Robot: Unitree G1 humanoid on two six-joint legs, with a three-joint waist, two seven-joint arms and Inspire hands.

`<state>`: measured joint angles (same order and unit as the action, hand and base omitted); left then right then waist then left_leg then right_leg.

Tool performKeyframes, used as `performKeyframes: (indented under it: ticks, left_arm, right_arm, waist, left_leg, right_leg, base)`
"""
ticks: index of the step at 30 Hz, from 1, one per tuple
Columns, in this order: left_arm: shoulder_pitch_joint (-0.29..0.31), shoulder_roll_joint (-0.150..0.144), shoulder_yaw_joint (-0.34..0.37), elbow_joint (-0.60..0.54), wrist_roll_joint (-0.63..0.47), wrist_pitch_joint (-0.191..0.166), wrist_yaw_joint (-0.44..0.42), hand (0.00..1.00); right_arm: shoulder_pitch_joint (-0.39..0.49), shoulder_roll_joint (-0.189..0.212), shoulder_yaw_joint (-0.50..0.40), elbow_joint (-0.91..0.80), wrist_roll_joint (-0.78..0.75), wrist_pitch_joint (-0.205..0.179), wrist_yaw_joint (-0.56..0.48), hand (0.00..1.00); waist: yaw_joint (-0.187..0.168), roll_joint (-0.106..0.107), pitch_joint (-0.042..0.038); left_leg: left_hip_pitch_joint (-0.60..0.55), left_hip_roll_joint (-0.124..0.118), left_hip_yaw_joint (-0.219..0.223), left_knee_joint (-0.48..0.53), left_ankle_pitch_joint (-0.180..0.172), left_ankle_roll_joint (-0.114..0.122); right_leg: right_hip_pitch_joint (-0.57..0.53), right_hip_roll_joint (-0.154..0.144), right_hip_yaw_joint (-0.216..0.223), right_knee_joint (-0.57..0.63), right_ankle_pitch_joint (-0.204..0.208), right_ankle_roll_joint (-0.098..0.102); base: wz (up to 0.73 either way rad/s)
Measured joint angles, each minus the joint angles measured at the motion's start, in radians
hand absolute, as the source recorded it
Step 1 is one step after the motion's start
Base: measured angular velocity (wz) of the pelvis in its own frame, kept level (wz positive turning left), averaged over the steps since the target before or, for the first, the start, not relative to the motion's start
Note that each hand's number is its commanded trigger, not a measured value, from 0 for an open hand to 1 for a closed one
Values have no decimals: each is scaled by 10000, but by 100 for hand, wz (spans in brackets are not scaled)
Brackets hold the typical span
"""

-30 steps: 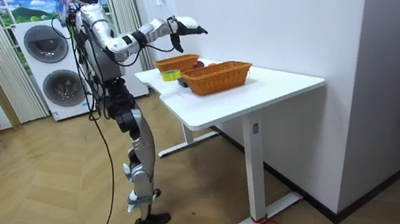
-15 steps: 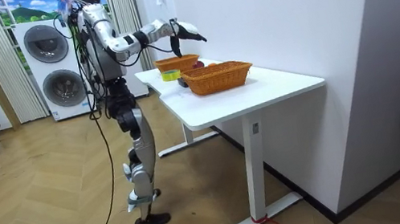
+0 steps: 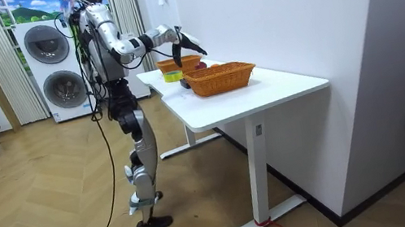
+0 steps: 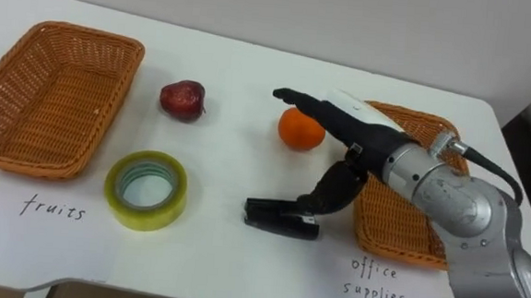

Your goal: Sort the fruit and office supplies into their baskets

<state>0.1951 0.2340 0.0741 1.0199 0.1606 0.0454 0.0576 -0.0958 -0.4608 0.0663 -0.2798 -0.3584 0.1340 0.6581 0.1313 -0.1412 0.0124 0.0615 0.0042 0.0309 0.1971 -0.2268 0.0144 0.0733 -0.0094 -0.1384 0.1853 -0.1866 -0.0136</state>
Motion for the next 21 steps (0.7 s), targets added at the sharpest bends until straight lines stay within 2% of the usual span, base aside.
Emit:
performKeyframes:
  ticks: [3,6,9,13,16,21]
  left_arm:
    - [-83,0,-8,232,-2,5,15,0]
    - [-104,-6,-10,421,3,20,188,0]
    - [-119,-13,-13,550,35,181,273,0]
    - [-137,-51,-39,567,51,221,272,0]
    - [-172,-156,-41,567,55,221,271,0]
    - [-202,-209,-197,566,51,223,262,0]
  right_arm:
    - [170,165,15,8,-6,3,87,0]
    - [192,299,203,133,2,115,91,0]
    - [192,381,317,305,1,211,150,0]
    - [192,482,326,444,49,212,162,0]
    - [192,523,328,515,47,212,163,0]
    - [192,522,328,643,50,214,163,0]
  waist:
    - [114,9,-2]
    - [115,10,-4]
    - [110,20,-9]
    - [127,77,-28]
    - [128,129,-4]
    - [135,163,-10]
  left_leg:
    - [-12,1,-3,-6,0,1]
    - [-36,-1,-3,-3,0,1]
    - [-54,-3,-5,7,0,1]
    - [-59,-6,-14,27,0,1]
    - [-56,-6,-14,24,4,7]
    - [-59,-5,-15,24,4,6]
  right_leg:
    - [0,-5,-9,0,0,0]
    - [-1,-4,-25,1,0,0]
    - [-13,-6,-26,1,1,0]
    - [-9,-21,-29,1,2,0]
    - [-13,-22,-21,1,2,0]
    - [-12,-17,-28,1,2,0]
  base:
    - [0]
    - [0]
    - [0]
    - [0]
    - [0]
    - [0]
